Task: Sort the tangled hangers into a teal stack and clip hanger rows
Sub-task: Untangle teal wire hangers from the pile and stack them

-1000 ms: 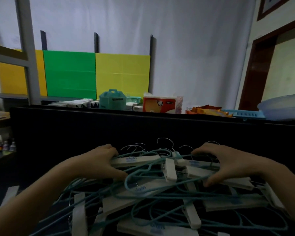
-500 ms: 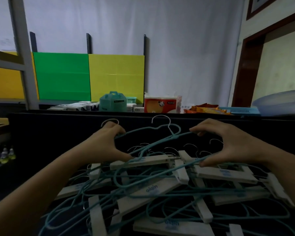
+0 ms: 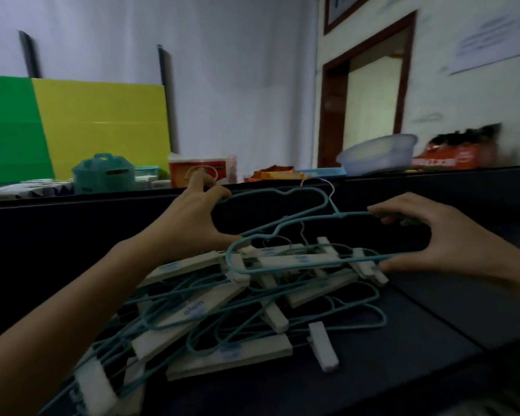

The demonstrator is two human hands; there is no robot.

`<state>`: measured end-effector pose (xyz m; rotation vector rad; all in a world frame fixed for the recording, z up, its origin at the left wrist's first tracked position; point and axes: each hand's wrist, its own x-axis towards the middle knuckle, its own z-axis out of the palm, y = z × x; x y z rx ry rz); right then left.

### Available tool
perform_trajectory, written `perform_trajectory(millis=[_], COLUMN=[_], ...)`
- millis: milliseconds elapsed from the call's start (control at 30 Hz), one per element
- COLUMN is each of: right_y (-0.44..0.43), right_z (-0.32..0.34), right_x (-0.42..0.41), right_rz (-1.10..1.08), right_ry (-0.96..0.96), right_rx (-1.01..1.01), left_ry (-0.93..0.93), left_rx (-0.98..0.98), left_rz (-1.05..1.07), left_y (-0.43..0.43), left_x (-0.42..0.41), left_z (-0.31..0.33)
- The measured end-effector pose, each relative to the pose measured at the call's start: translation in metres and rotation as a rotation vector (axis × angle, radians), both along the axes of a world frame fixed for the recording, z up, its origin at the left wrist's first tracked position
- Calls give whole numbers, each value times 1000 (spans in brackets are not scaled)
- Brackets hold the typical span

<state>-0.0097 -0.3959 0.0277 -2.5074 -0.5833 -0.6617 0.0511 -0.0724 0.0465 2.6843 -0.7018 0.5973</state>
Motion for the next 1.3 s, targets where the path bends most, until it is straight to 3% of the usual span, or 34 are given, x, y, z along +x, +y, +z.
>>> perform_trajectory(millis=[367,667,833,1300], right_y=[-155,-307,-365,-453], right_z=[-7,-28,-40,-57], right_x=[-99,-144,-139,-34], right_rz=[-329,-407,-428,-353], right_ry=[39,96,135,246], right_rx=[-22,29,47,5], left_ry=[131,133,157,278], left_rx=[49,28,-50,2], left_rz=[-342,-457,-433,-330], left_y=[-201,-375,-432,-522], left_x=[-9,-26,-19,77], left_z=[-18,-64,-91,-129])
